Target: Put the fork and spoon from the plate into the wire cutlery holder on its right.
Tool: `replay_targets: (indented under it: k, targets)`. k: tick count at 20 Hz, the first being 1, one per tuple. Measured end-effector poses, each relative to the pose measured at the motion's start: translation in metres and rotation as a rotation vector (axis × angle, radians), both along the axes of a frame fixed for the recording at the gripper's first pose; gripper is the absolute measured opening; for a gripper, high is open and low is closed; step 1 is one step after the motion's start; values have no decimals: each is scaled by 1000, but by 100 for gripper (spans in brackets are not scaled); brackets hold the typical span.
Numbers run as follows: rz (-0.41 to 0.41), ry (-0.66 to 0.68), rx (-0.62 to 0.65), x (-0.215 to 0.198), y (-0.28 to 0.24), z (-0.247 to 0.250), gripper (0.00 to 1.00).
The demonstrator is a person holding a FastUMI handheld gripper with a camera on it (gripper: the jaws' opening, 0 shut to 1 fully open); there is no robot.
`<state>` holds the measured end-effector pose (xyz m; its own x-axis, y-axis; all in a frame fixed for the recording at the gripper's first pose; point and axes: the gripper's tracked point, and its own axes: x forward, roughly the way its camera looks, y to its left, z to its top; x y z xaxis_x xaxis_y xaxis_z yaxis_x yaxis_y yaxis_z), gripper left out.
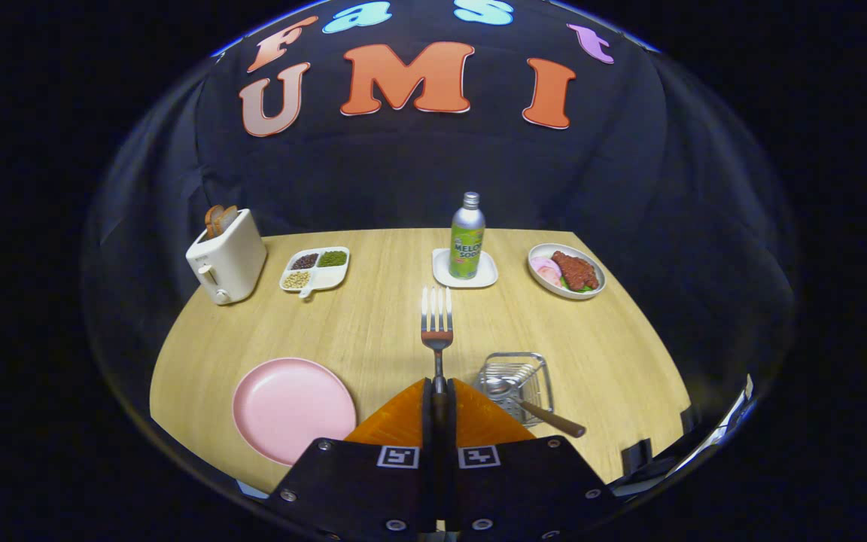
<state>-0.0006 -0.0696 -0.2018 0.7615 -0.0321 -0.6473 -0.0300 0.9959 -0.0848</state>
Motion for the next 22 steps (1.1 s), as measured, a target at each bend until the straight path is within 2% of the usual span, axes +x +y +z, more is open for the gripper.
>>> replay_targets:
  k: [5,14,18,22]
  targets:
    - [-40,83,-36,-9,-32,-18,4]
    - [-46,211,-86,-17,-55,-54,7]
    - [-27,177,-67,-8,-53,-47,8]
    - [-2,50,-32,15,-45,-14,10]
